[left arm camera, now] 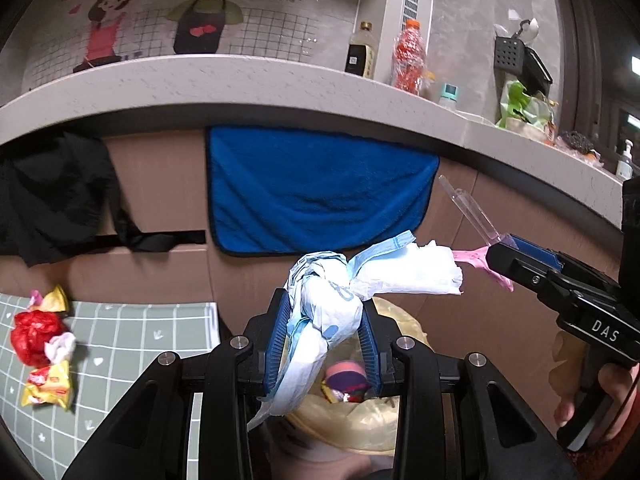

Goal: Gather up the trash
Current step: 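Carry bag and pink toy over the yellow trash bag and release both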

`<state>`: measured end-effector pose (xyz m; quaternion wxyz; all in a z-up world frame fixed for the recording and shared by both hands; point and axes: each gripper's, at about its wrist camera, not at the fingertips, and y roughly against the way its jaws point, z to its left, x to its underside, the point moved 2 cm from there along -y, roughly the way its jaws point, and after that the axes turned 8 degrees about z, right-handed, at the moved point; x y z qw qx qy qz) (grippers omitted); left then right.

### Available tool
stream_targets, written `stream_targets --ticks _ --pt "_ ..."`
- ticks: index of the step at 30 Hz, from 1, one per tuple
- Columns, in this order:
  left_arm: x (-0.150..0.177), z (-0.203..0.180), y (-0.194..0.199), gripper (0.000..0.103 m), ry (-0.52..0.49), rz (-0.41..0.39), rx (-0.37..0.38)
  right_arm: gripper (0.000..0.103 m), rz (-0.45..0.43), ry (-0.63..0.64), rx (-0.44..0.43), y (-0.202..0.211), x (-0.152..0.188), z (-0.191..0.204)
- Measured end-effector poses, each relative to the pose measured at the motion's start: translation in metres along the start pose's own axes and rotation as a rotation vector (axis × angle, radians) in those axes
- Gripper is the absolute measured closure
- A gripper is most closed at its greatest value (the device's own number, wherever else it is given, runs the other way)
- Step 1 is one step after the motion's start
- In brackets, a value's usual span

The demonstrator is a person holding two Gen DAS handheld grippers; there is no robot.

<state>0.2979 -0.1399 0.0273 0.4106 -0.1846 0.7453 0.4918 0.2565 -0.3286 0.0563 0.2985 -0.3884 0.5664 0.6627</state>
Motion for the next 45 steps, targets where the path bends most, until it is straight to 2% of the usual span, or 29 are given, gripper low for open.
stream_targets --ticks 23,32,40,43,44,45 --pt "0.01 0.013 -0.057 0.068 0.05 0.102 0.01 0.054 0.102 -0.042 -0.006 -0.051 0.027 -0.016" --pt "0.015 0.015 -0.082 0.068 0.064 0.149 0.021 0.054 0.152 -0.095 -0.021 -0.072 0.039 -0.031" --pt "0.017 0.012 -0.105 0.068 0.069 0.191 0.066 0.054 0.183 -0.117 -0.013 -0.089 0.045 -0.04" --pt "0.016 0.015 -0.112 0.056 0.079 0.203 0.116 0.053 0.192 -0.13 -0.019 -0.095 0.047 -0.042" --pt "0.015 0.016 -0.116 0.044 0.084 0.219 0.128 0.053 0.193 -0.139 -0.025 -0.098 0.048 -0.043" --pt "0.015 0.019 -0.118 0.041 0.092 0.23 0.137 0.051 0.195 -0.144 -0.028 -0.099 0.048 -0.044"
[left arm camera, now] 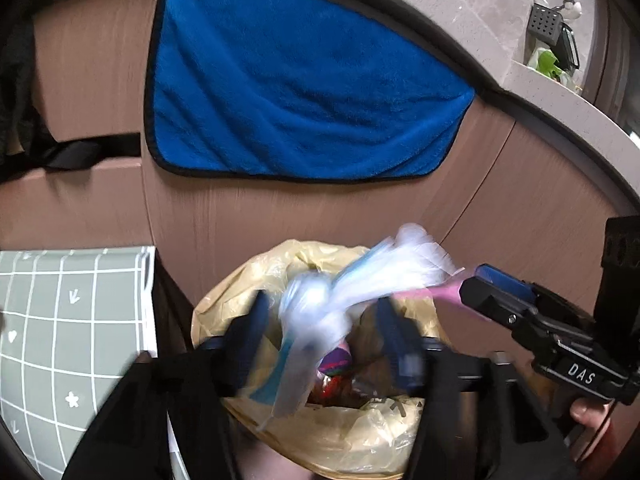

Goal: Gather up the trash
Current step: 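Carry bag and pink toy over the yellow trash bag and release both, then move both grippers back over the remaining table trash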

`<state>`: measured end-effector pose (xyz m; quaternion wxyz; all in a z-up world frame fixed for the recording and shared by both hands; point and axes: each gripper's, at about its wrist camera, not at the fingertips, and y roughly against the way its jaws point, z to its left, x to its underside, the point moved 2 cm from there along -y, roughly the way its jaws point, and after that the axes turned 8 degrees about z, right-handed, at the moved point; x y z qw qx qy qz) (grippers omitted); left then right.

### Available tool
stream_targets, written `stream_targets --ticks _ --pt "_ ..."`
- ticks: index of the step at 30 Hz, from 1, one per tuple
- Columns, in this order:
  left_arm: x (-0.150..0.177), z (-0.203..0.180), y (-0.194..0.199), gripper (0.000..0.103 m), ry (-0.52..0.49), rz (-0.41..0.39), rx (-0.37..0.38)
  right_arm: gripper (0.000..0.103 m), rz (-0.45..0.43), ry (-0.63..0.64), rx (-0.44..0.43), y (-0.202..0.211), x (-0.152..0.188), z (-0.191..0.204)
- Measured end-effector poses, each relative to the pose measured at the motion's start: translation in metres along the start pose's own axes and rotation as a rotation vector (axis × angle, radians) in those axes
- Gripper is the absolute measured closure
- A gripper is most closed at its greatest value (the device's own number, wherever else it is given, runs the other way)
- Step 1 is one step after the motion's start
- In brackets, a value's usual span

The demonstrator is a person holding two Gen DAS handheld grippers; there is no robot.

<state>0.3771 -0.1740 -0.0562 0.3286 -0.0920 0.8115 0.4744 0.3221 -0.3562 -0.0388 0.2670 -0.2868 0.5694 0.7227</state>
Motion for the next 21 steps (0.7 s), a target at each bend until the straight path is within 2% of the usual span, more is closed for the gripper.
stream_targets --ticks 3,7,15,21 --pt "-0.002 0.011 0.006 0.04 0.035 -0.004 0.002 0.039 0.014 -0.023 -0.023 -0.006 0.002 -0.003" --pt "-0.004 0.028 0.031 0.04 0.066 -0.04 -0.025 0.039 0.017 -0.016 -0.015 -0.006 0.004 0.001" --pt "0.023 0.082 0.114 0.039 0.076 -0.149 -0.198 0.039 -0.016 0.051 0.033 0.011 -0.001 0.029" --pt "0.058 0.14 0.172 0.039 0.151 -0.208 -0.301 0.039 -0.064 0.132 0.004 0.025 -0.004 0.091"
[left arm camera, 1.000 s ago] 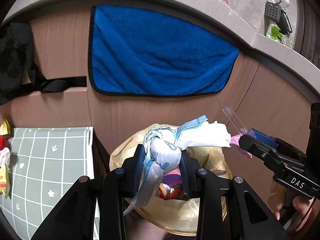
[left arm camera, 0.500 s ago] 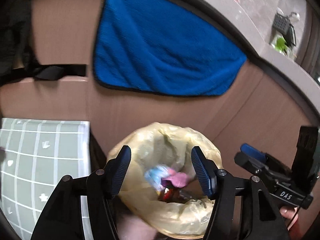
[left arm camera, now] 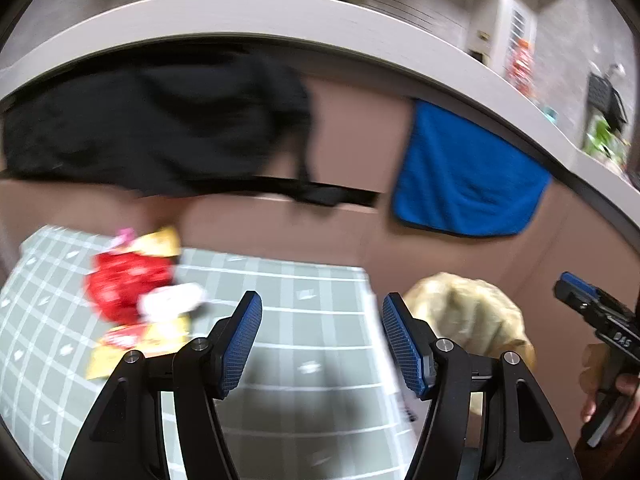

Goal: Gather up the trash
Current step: 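Move both grippers back over the remaining table trash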

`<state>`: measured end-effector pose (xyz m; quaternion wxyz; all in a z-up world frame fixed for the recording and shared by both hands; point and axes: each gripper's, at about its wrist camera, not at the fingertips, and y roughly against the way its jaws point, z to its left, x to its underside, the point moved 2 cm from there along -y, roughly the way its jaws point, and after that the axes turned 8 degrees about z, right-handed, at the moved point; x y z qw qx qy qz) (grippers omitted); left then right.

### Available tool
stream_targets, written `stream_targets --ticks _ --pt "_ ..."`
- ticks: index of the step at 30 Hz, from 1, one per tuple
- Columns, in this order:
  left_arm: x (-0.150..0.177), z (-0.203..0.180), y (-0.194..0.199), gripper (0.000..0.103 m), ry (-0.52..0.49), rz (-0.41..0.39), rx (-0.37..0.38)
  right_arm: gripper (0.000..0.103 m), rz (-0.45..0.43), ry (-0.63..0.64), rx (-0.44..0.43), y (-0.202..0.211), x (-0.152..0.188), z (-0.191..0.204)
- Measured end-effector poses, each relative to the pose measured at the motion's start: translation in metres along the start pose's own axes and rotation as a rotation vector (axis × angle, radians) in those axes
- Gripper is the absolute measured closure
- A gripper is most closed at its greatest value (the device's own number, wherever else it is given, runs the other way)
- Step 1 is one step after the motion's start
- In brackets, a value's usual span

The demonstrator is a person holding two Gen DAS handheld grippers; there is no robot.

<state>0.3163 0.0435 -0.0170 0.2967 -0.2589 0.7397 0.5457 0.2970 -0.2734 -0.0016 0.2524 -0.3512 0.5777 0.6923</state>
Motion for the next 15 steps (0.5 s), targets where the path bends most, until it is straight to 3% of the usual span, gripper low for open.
stream_targets --ticks 9,15 --pt "0.034 0.123 0.043 0.029 0.167 -0.034 -0.078 0.038 0.029 0.107 -0.156 -0.021 -0.008 0.121" --pt "0.059 0.172 0.032 0.029 0.221 0.074 -0.086 0.038 0.087 0.173 -0.249 -0.051 0.001 0.193"
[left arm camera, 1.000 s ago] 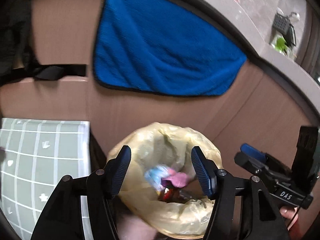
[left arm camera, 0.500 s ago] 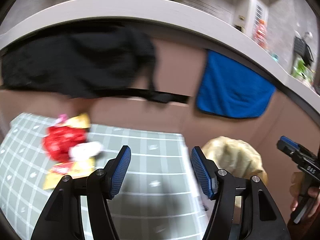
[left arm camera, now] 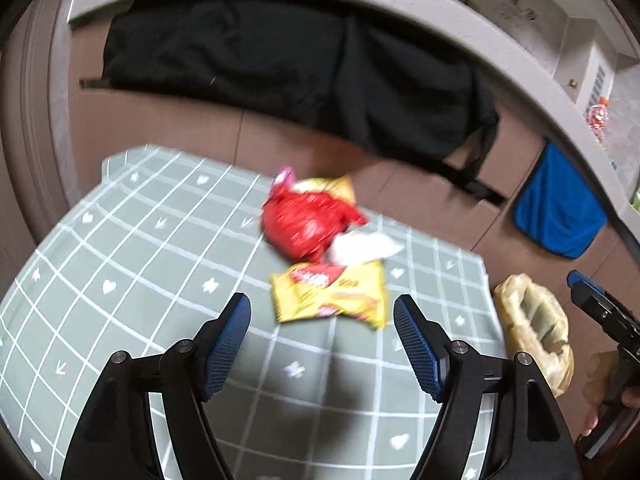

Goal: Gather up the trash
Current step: 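Move both grippers back over the remaining table trash, then grasp the red plastic bag with the left gripper while the right gripper grasps the yellow wrapper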

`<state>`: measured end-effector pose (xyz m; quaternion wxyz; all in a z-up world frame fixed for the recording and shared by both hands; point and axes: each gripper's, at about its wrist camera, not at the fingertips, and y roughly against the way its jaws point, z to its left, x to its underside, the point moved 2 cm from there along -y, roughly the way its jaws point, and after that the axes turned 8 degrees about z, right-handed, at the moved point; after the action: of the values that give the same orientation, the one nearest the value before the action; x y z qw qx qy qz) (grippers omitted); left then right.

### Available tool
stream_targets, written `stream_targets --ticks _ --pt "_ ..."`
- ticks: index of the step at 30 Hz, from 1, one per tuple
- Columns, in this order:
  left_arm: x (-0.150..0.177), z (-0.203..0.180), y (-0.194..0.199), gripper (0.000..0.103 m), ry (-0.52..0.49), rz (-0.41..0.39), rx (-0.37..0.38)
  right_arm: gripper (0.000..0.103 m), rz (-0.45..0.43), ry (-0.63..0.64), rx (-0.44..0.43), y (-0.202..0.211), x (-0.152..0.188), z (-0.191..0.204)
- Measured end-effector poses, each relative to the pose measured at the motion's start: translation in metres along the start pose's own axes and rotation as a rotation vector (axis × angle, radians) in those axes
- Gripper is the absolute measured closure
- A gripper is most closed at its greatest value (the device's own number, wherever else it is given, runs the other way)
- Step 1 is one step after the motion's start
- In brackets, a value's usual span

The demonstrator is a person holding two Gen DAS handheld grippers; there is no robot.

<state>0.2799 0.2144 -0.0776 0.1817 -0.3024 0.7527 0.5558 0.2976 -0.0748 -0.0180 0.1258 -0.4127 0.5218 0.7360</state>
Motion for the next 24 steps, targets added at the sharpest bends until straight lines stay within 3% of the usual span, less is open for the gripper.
stream_targets --ticks 5,9,15,18,22,24 --pt "-0.009 0.007 -0.022 0.029 0.008 0.015 0.057 0.038 0.059 0.021 -0.026 -0.036 0.001 0.025" --pt "-0.05 0.012 -0.054 0.029 -0.002 0.023 0.076 0.038 0.099 -0.006 -0.027 -0.057 0.001 0.018" --pt "-0.11 0.037 -0.128 0.029 0.172 0.114 0.085 0.038 0.134 -0.064 -0.002 -0.074 0.004 -0.001" --pt "-0.115 0.04 -0.146 0.029 0.194 0.146 0.088 0.038 0.163 -0.07 0.006 -0.084 0.005 -0.005" --pt "-0.103 0.044 -0.138 0.03 0.197 0.187 0.129 0.038 0.172 -0.058 0.013 -0.093 0.001 -0.008" --pt "-0.092 0.048 -0.125 0.038 0.201 0.197 0.158 0.038 0.177 -0.057 0.002 -0.098 -0.003 -0.008"
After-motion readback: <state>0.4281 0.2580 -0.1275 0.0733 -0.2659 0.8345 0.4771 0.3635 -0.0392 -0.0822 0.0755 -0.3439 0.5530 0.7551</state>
